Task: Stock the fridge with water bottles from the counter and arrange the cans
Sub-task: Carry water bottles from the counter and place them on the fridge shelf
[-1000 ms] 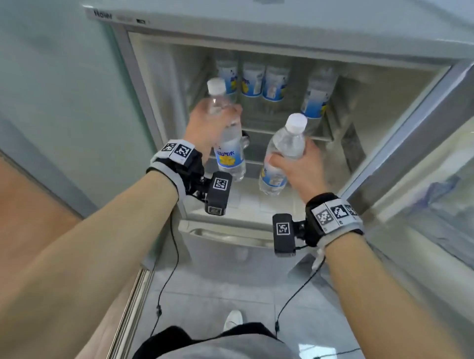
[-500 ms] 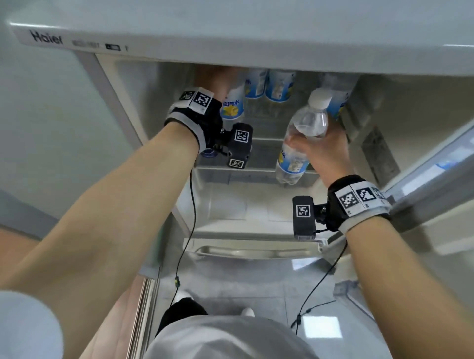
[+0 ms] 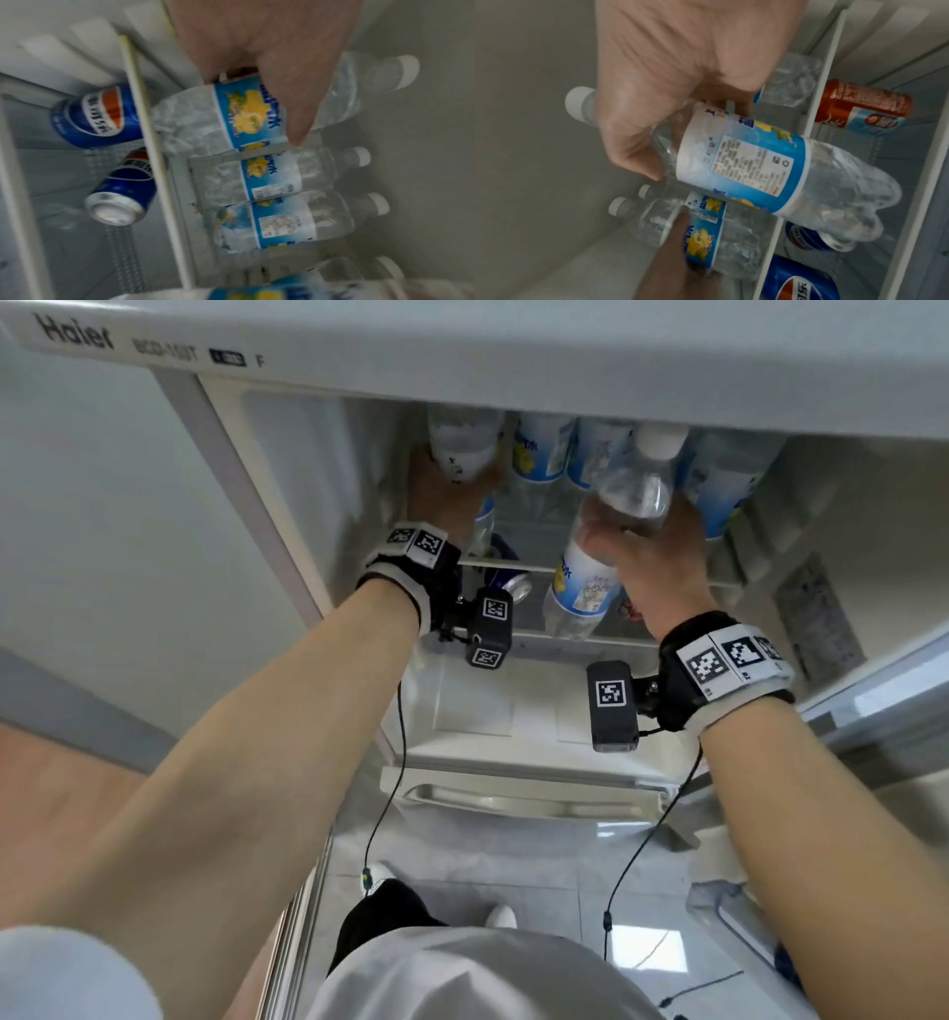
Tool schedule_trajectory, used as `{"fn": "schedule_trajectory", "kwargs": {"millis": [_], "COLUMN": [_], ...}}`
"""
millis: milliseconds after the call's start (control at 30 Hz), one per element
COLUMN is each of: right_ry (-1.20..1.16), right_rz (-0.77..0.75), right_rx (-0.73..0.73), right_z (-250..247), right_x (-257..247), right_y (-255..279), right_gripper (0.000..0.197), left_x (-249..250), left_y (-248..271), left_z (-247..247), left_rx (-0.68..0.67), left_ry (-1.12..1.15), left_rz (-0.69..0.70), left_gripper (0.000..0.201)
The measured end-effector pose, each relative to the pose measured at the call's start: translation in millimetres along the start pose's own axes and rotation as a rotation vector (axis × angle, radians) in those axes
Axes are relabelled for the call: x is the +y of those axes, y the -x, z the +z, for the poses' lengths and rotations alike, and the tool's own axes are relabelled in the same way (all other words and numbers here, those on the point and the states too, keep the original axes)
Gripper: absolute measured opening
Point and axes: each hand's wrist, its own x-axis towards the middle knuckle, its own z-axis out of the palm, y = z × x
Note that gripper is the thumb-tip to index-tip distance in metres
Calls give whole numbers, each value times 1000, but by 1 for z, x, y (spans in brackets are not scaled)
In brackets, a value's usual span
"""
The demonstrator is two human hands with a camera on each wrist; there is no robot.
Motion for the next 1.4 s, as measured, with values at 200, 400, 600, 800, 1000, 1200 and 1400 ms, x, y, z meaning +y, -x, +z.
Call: {"fn": "schedule_trajectory", "kwargs": {"millis": [200, 400, 600, 800, 1000, 1200, 1400], "right_ry": [-44, -2, 63, 204, 428, 439, 364], "right_rz": [-78, -73, -46, -89, -6, 49, 7], "right_rx": [-32, -42, -186, -209, -193, -308, -297], "right_z": [10, 27, 50, 66, 59, 55, 52], "right_x": [-13, -23, -23, -21, -6, -15, -8], "right_y": [-19, -47, -69, -78, -86, -93, -88], "right_gripper": [32, 21, 10, 22, 80, 60, 69], "left_x": [-13, -16, -37, -22, -25, -24, -26], "left_y": [6, 2, -11, 3, 0, -3, -3], "left_z": [-3, -6, 2, -6, -4, -2, 1], "left_rx": [-66, -2, -3, 7, 1, 0, 18], "left_ry": [-29, -63, -66, -62, -70, -97, -86], "left_rz": [-30, -18, -31, -58, -41, -42, -46], "left_gripper": [52, 56, 71, 59, 53, 51, 49]}}
